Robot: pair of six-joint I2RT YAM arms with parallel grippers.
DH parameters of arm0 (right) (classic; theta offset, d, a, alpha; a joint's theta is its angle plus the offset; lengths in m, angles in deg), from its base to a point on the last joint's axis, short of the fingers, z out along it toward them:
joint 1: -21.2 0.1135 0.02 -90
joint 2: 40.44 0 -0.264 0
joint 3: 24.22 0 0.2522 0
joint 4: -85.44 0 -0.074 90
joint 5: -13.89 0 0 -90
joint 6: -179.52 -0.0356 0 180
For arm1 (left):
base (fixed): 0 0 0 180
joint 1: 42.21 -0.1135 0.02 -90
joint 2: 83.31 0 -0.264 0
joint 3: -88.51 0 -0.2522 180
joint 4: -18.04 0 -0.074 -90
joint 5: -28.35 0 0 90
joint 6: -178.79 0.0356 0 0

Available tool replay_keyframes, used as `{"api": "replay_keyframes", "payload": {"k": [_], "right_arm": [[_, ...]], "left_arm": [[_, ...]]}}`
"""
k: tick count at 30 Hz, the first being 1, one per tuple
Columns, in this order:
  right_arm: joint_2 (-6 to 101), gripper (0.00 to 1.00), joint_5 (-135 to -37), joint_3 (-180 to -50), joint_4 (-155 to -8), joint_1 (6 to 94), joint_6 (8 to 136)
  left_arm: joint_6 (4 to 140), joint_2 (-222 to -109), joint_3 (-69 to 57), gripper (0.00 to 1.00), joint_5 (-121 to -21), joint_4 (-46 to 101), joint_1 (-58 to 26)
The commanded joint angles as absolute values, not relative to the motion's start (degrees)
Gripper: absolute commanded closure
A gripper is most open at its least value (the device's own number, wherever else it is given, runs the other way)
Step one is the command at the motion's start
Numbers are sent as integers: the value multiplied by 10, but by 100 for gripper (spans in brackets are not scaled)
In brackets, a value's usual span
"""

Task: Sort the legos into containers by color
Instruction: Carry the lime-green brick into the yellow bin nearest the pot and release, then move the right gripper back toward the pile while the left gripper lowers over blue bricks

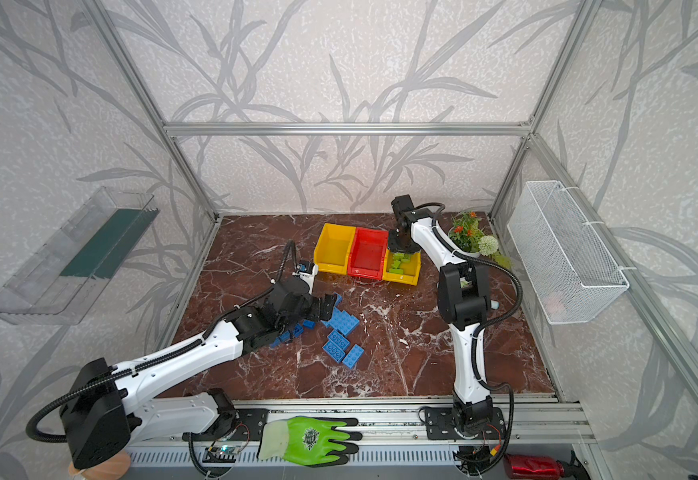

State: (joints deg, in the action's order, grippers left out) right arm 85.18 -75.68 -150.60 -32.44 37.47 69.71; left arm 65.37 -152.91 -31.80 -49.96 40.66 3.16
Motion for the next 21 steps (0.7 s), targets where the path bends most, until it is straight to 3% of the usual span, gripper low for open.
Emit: {"api": "replay_keyframes", "payload": {"k": [1, 11, 12, 13, 17, 21], "right_arm": [[850, 39, -767, -1532, -300, 377, 706], [732, 18, -795, -1427, -321, 387, 709], [705, 5, -801, -1393, -334, 391, 708], [683, 1, -808, -1359, -351, 396, 707], [578, 1, -844, -1209, -424, 417, 705], [442, 1, -772, -1062, -516, 462, 708]], "left_arm": [[664, -1534, -299, 6, -493, 413, 30], [664, -1534, -290, 6, -473, 435, 26], [664, -1534, -289, 6, -472, 439, 26], [664, -1533, -289, 6, -471, 440, 24], [664, -1545, -283, 6, -474, 423, -3], [656, -1585, -232, 6, -512, 425, -59]]}}
